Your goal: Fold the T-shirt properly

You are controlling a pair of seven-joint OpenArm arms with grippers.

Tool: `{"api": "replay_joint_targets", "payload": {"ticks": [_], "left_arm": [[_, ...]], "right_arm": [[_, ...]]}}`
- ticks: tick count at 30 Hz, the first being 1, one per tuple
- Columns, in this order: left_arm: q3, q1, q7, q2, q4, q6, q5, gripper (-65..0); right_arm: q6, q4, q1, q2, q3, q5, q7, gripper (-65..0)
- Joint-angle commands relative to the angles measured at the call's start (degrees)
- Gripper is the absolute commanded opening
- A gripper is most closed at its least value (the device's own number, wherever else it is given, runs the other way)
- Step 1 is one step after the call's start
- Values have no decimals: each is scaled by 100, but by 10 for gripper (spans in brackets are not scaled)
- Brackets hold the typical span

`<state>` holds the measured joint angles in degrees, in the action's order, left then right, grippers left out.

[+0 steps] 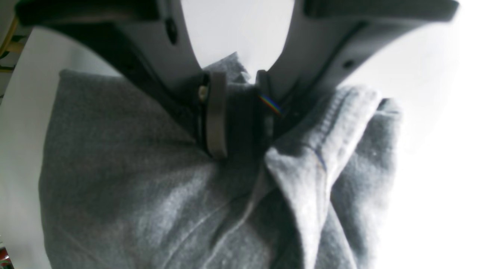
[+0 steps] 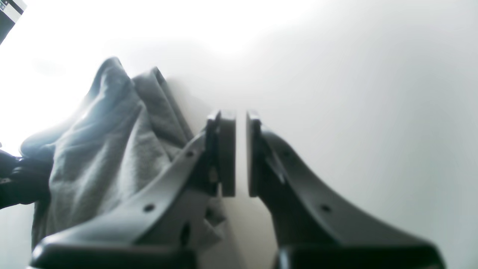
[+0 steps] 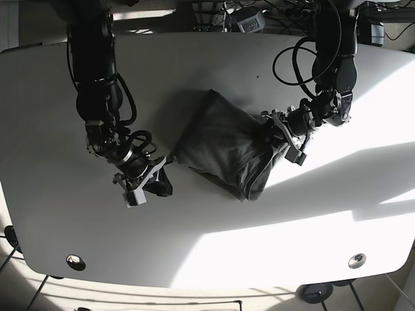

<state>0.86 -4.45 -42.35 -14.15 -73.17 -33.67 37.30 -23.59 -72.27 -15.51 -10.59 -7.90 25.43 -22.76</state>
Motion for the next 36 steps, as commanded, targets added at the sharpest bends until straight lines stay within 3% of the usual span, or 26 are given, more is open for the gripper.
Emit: {"api": "replay_joint_targets", "payload": {"ticks": [1,7,12,20,31,33,34,36], "left_arm": [[24,-113,81,-40,-64,-13,28,-554],[24,-316,90,-40,-28,4,28,-554],[-3,-1124,99,-22,983,4,28,-554],[-3,-2241,107,145,2143,-4,28,-554],[-12,-2707,283,145,2161,-4,28,-549],[-12,-2663,292,75,1633,22,20,-547],[-29,-2645,292,75,1352,22,20,-531],[-249,-2382,310,75,666,180,20,-429]], "right_arm": [[-212,-57,-36,17,-111,46,48,-606],[-238,5,254,35,-419,37,65,-607],[-230,163,588,-220,-419,37,487,-607],[-203,-391,1265,-203,-445,37,479,-607],[-194,-1252,1652,-71,-1192,37,21,-607],[-194,-1340,1661,-106,-1210,37,21,-607],[-194,-1358,1661,-123,-1201,37,21,-607],[-194,-1366,1661,-194,-1096,37,21,-607]]}}
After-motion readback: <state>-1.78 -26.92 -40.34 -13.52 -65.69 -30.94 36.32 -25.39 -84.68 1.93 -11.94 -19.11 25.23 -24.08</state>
